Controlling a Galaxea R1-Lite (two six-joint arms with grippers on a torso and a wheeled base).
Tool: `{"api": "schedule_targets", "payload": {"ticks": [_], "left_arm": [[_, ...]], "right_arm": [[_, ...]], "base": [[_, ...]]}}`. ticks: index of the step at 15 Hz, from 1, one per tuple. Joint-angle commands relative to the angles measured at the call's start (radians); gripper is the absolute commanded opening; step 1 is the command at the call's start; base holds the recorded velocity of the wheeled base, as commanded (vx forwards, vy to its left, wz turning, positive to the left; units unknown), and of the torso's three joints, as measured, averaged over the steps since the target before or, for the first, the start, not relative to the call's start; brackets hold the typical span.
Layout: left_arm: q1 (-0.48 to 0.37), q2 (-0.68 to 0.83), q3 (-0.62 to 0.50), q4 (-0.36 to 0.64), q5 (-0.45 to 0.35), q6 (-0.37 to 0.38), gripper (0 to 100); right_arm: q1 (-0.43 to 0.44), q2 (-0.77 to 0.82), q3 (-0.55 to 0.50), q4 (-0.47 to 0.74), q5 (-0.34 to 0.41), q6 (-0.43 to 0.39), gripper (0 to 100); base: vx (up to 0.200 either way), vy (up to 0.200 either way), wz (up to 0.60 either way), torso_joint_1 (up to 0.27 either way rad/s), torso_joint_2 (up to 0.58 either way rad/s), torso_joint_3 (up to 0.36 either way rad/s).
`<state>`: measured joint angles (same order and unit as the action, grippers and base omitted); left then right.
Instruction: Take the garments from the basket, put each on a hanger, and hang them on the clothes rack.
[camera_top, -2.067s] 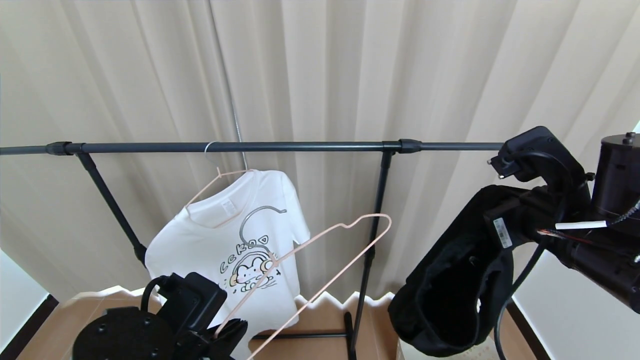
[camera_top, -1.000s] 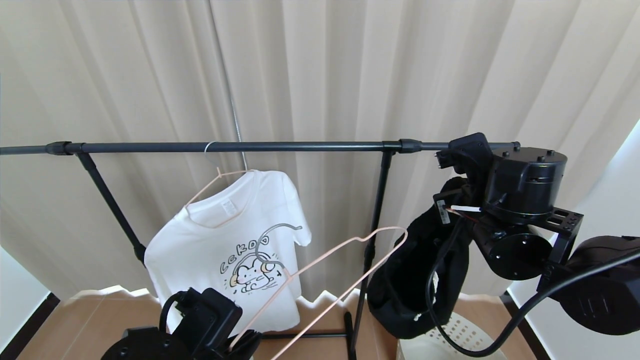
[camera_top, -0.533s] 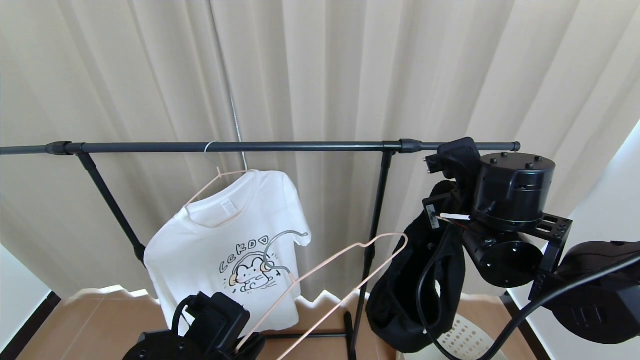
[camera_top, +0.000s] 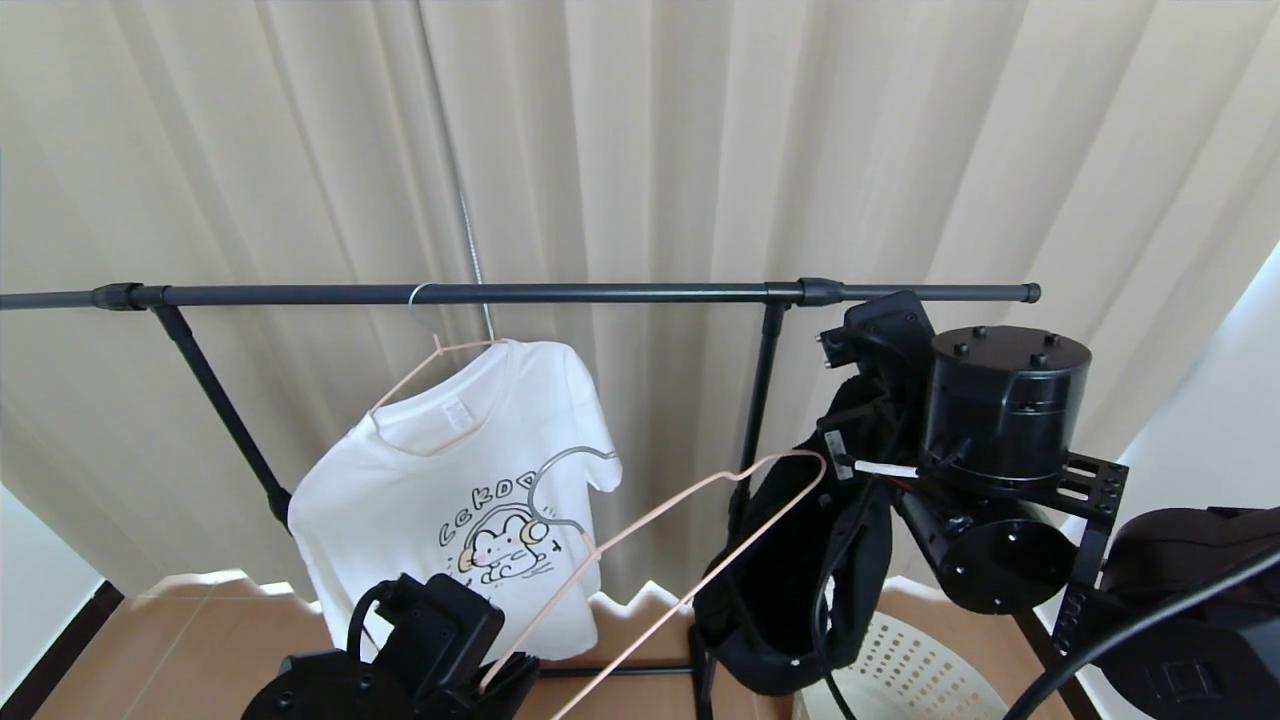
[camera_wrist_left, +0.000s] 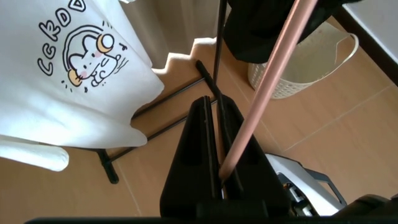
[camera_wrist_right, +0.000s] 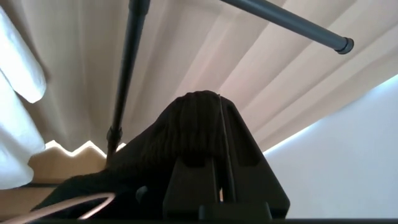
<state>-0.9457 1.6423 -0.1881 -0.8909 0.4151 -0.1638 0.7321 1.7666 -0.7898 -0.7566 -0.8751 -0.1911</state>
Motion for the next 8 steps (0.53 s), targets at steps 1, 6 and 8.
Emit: {"api": "schedule_targets", "payload": {"ticks": [1, 6, 8], "left_arm": [[0.002, 0.010, -0.001, -0.022, 0.001, 0.000, 0], [0.005, 0.024, -0.001, -0.054, 0.002, 0.000, 0], [0.008, 0.034, -0.002, -0.069, 0.002, 0.001, 0]], "right_arm": [[0.038, -0.003, 0.007, -0.001, -0.001, -0.001, 0], [0.105, -0.006, 0.014, -0.001, -0.002, 0.019, 0], [0.133, -0.006, 0.011, -0.001, -0.005, 0.035, 0]], "base": [[0.000, 0.000, 0.00, 0.000, 0.00, 0.000], [0.000, 0.000, 0.00, 0.000, 0.00, 0.000], [0.000, 0.000, 0.00, 0.000, 0.00, 0.000]]}}
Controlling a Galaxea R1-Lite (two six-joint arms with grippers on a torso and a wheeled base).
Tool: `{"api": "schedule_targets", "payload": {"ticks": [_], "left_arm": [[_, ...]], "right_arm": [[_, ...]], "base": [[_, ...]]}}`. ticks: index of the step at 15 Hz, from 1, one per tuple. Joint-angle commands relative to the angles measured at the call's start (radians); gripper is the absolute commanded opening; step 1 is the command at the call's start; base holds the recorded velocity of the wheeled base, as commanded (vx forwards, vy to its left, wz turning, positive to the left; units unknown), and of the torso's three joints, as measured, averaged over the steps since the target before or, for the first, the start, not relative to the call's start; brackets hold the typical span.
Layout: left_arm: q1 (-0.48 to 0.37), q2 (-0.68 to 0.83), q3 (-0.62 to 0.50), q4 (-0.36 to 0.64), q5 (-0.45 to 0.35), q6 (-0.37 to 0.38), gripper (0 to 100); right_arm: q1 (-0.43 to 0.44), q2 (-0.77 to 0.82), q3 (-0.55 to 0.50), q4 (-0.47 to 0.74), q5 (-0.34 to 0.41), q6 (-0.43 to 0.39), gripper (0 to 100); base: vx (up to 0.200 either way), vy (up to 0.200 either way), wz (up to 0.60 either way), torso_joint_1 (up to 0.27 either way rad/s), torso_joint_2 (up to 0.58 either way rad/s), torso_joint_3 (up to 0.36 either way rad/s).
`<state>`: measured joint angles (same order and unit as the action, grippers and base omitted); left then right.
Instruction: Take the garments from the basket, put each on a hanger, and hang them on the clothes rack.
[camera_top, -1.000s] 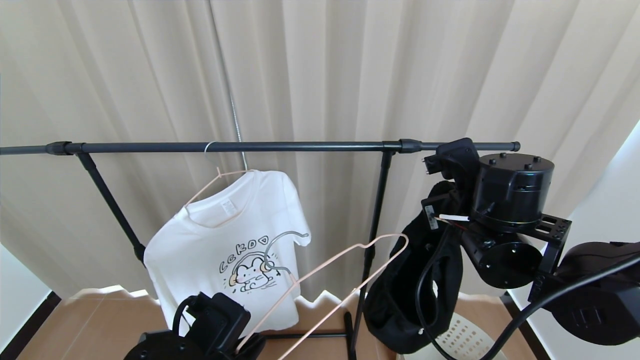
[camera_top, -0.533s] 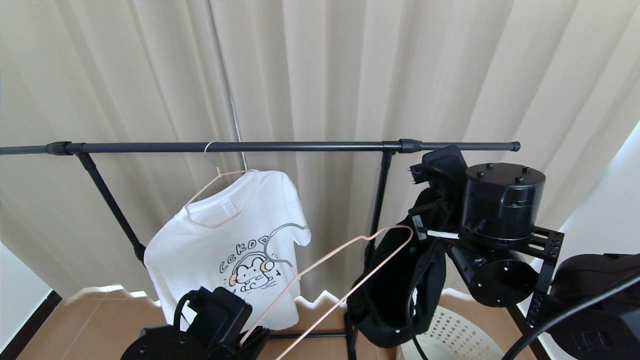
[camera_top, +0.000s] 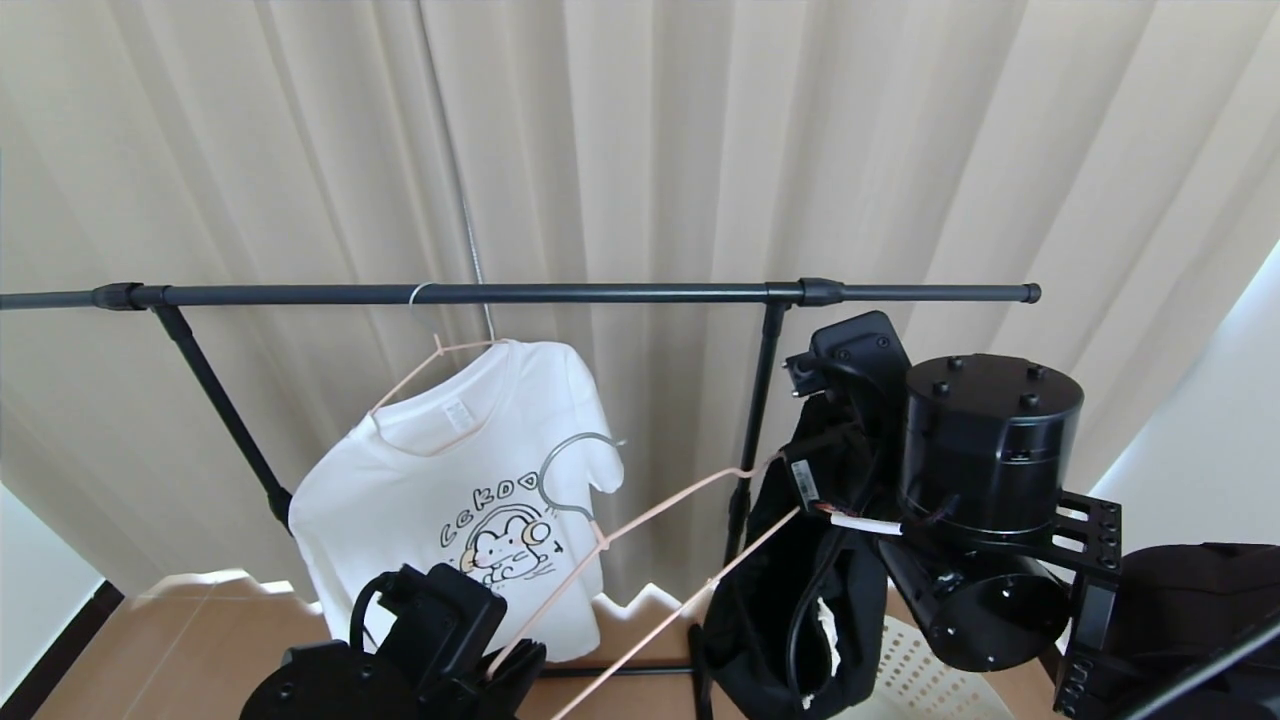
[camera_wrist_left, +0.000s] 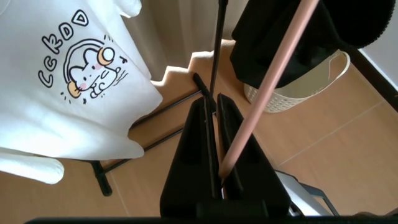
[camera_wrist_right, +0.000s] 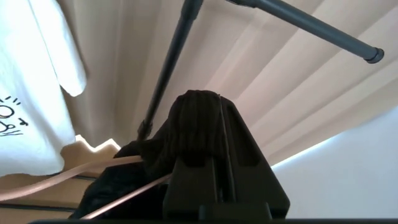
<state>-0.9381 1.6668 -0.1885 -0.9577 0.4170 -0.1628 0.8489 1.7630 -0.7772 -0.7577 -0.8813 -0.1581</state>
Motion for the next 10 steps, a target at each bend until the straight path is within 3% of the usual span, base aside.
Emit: {"api": "schedule_targets", "payload": {"ticks": [1, 5, 7, 10], "left_arm": [[0.001, 0.014, 0.000, -0.016, 0.000, 0.000, 0], [-0.004, 0.024, 0.003, -0.032, 0.000, 0.000, 0], [-0.027, 0.010, 0.026, -0.073, -0.003, 0.003, 0], [-0.048, 0.004, 0.035, -0.087, -0.003, 0.002, 0]], "right_arm": [[0.022, -0.004, -0.004, 0.000, -0.001, 0.002, 0], [0.039, 0.003, -0.050, 0.000, -0.002, 0.040, 0], [-0.008, 0.036, -0.119, 0.001, -0.008, 0.092, 0], [-0.021, 0.052, -0.139, 0.001, -0.025, 0.106, 0]], "base": [[0.000, 0.000, 0.00, 0.000, 0.00, 0.000], [0.000, 0.000, 0.00, 0.000, 0.00, 0.000], [0.000, 0.000, 0.00, 0.000, 0.00, 0.000], [0.000, 0.000, 0.00, 0.000, 0.00, 0.000]]}}
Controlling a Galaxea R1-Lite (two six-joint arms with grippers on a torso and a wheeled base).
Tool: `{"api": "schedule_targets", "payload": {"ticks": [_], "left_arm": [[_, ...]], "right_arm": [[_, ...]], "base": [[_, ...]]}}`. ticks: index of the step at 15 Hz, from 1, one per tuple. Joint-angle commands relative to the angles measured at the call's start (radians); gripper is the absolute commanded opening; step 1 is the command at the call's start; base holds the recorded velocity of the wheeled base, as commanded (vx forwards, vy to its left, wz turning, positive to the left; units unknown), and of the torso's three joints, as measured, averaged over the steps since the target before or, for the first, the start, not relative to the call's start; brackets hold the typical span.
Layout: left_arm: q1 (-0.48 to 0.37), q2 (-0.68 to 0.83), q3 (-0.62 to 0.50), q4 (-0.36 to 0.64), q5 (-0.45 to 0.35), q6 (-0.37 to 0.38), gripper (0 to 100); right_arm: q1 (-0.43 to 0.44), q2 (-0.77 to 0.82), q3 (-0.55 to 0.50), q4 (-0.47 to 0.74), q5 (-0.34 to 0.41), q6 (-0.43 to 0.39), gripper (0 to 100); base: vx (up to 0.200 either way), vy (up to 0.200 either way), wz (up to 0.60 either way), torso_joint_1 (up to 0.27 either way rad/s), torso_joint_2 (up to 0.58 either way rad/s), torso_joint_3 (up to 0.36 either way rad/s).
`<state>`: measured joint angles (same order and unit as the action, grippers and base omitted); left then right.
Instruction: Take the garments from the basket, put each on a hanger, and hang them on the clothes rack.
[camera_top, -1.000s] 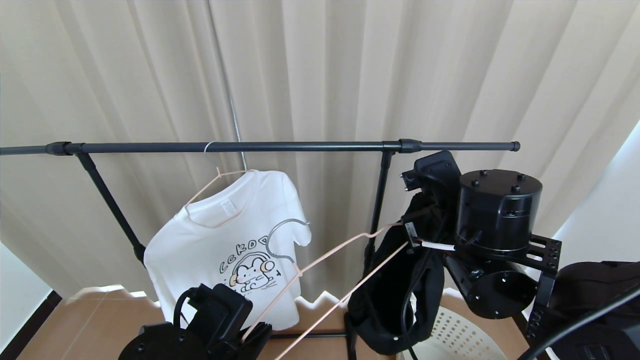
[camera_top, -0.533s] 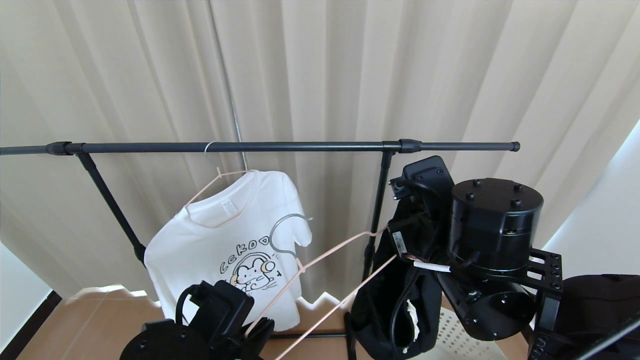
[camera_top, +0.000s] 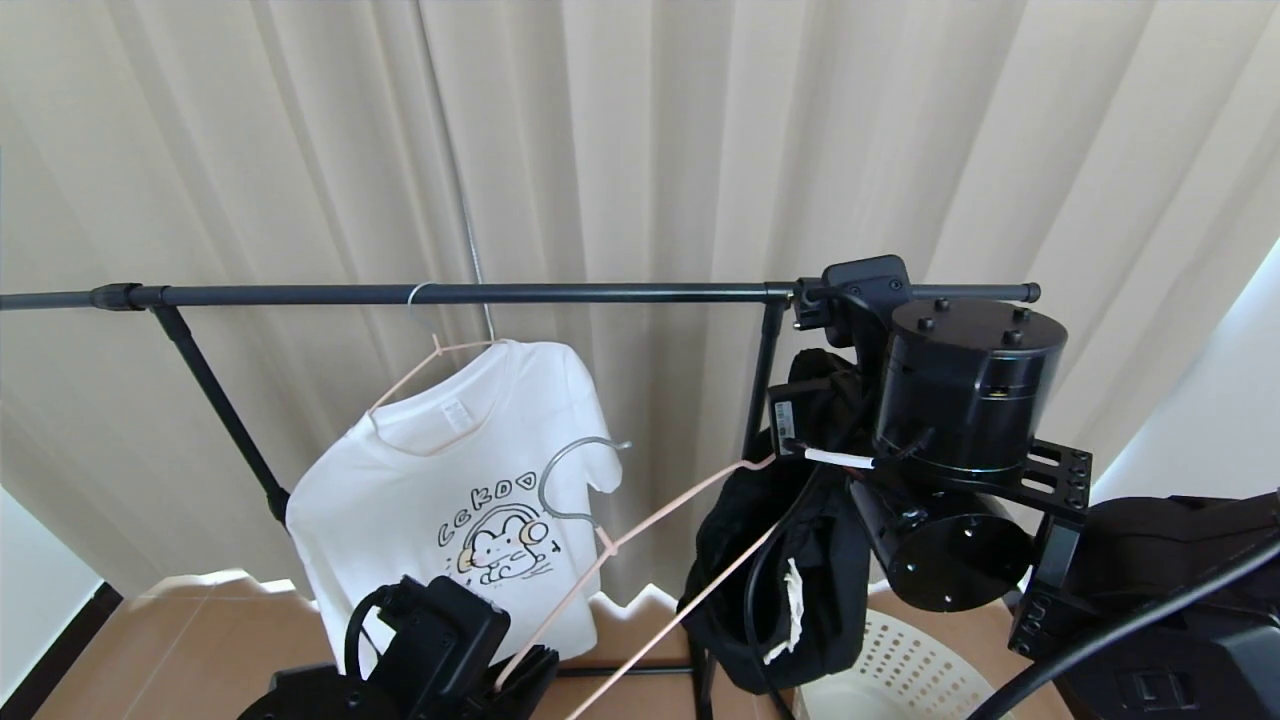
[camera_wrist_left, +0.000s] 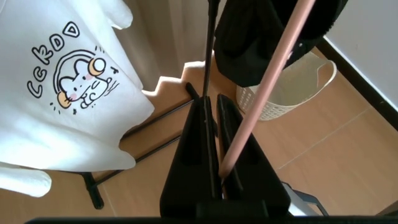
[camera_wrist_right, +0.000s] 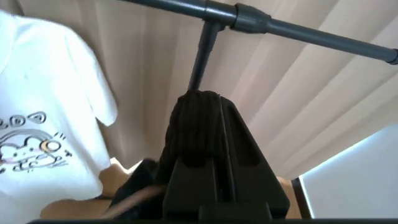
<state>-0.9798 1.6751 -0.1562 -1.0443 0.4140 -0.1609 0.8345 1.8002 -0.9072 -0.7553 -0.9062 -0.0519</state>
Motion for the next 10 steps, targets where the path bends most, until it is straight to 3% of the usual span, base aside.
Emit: {"api": "schedule_targets", "payload": {"ticks": [1, 10], "left_arm": [[-0.007, -0.003, -0.002, 0.000, 0.000, -0.002, 0], [0.033, 0.071, -0.034, -0.080, 0.006, -0.028, 0]], "right_arm": [[-0.005, 0.014, -0.009, -0.001, 0.000, 0.000, 0], [0.084, 0.002, 0.002, -0.001, 0.000, 0.009, 0]], "base": [[0.000, 0.000, 0.00, 0.000, 0.00, 0.000], [0.000, 0.000, 0.00, 0.000, 0.00, 0.000]]}}
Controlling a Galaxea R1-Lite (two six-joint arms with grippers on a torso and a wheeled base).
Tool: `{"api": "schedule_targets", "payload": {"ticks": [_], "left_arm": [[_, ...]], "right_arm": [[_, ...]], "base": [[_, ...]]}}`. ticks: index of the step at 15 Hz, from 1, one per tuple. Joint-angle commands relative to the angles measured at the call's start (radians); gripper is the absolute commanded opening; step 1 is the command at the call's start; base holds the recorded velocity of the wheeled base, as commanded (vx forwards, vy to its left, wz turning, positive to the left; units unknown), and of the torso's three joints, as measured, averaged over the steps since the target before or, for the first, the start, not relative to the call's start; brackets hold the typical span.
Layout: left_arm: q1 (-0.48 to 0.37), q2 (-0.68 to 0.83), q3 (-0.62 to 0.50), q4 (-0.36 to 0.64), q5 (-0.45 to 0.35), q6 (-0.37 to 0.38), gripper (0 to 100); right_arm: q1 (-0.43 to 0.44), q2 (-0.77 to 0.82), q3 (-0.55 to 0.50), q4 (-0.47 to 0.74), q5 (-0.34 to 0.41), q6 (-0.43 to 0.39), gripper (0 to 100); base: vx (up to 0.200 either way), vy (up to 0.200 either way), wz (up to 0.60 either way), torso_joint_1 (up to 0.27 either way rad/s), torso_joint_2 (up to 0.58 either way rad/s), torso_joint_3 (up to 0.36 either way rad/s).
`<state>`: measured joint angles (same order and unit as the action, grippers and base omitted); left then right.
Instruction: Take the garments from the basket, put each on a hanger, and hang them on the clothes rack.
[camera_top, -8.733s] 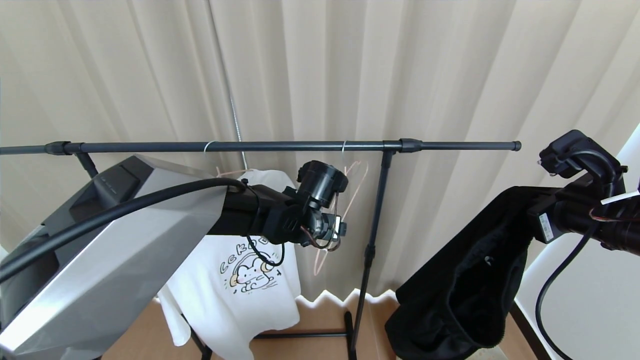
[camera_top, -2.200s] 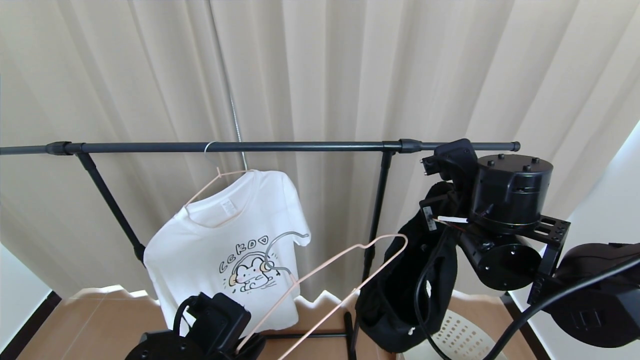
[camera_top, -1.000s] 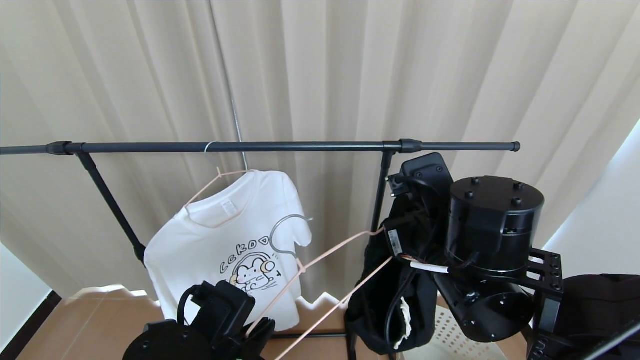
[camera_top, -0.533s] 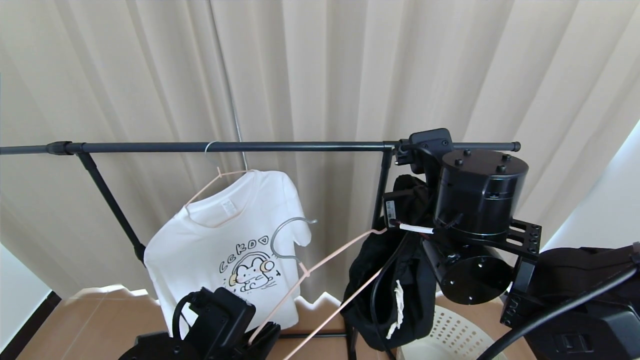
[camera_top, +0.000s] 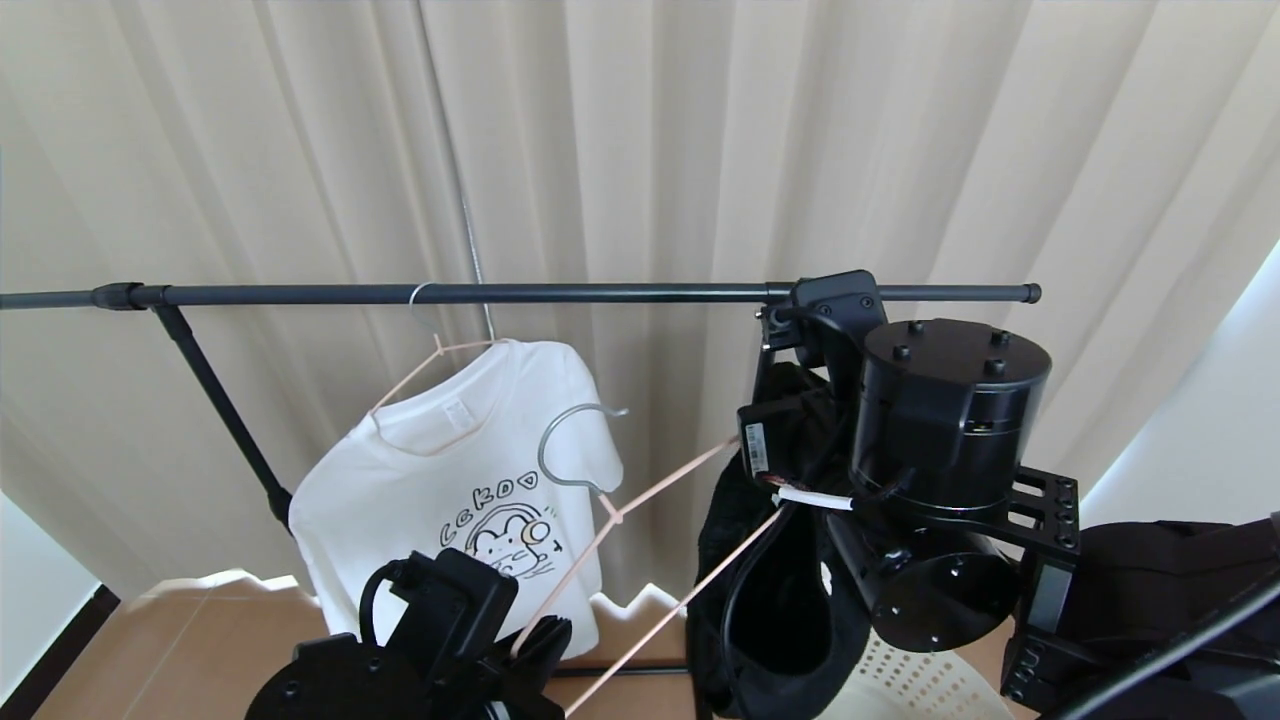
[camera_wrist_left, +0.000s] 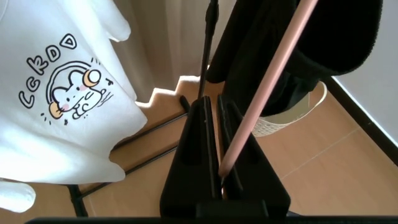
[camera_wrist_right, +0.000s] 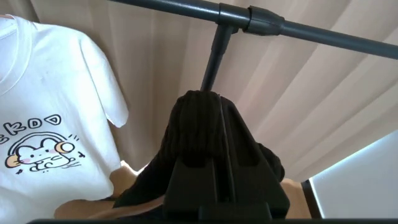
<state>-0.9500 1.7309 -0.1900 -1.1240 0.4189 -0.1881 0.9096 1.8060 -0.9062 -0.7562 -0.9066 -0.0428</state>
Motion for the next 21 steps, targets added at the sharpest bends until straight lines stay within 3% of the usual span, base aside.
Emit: {"api": "schedule_targets", "payload": {"ticks": [1, 3, 6, 12, 21], "left_arm": [[0.008, 0.016, -0.002, 0.000, 0.001, 0.001, 0], [0.028, 0.012, -0.002, 0.000, 0.004, 0.004, 0], [0.059, -0.004, -0.005, 0.000, 0.006, 0.013, 0], [0.100, -0.013, -0.029, 0.000, 0.023, 0.027, 0], [0.077, 0.029, -0.037, 0.000, 0.024, 0.021, 0]], "right_arm": [[0.015, -0.011, 0.001, -0.002, -0.003, 0.001, 0], [0.011, -0.022, -0.005, -0.002, -0.003, 0.001, 0], [-0.077, -0.011, -0.045, -0.002, -0.017, 0.017, 0], [-0.089, -0.011, -0.063, 0.000, -0.037, 0.023, 0], [0.077, 0.000, -0.056, 0.000, -0.037, 0.054, 0]], "base": [[0.000, 0.000, 0.00, 0.000, 0.00, 0.000], [0.000, 0.000, 0.00, 0.000, 0.00, 0.000], [0.000, 0.000, 0.00, 0.000, 0.00, 0.000], [0.000, 0.000, 0.00, 0.000, 0.00, 0.000], [0.000, 0.000, 0.00, 0.000, 0.00, 0.000]]}}
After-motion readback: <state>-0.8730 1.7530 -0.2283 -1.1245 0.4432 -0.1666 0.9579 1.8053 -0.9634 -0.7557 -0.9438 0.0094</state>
